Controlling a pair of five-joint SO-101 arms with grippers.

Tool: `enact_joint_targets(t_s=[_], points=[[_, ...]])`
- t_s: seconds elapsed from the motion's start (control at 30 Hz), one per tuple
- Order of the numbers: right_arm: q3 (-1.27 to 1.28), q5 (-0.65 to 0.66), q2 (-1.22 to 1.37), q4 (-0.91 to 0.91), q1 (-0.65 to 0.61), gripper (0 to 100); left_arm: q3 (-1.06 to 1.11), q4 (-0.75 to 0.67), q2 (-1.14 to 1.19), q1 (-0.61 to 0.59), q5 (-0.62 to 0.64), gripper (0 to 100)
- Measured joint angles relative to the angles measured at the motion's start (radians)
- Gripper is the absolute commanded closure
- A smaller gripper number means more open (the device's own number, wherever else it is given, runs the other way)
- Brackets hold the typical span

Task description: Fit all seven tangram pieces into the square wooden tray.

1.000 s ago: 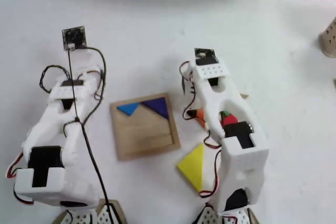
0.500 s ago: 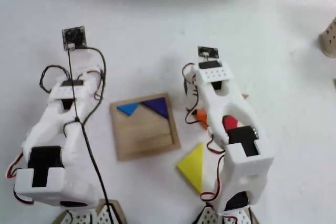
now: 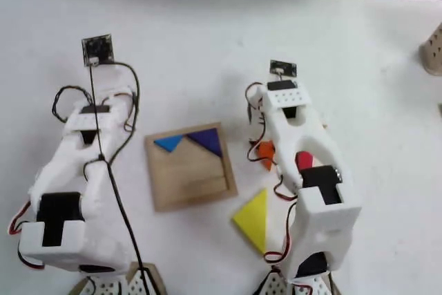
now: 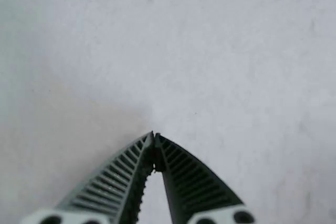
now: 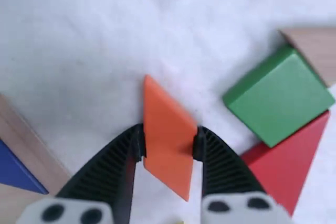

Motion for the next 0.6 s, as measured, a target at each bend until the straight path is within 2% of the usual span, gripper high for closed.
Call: enact_joint_targets(t_s=[0.33,0.47,0.6], points=[[-0.003,0.031,-0.074,0.080,-0.038,98.1,0.000,0.000,0.000,0.000,0.000,98],[0.031,0.049,-0.176,0.104,-0.114,98.1,0.000,0.000,0.000,0.000,0.000,98],[0.087,0.092,-0.269,0.106,-0.253,98.1,0.000,0.000,0.000,0.000,0.000,98]])
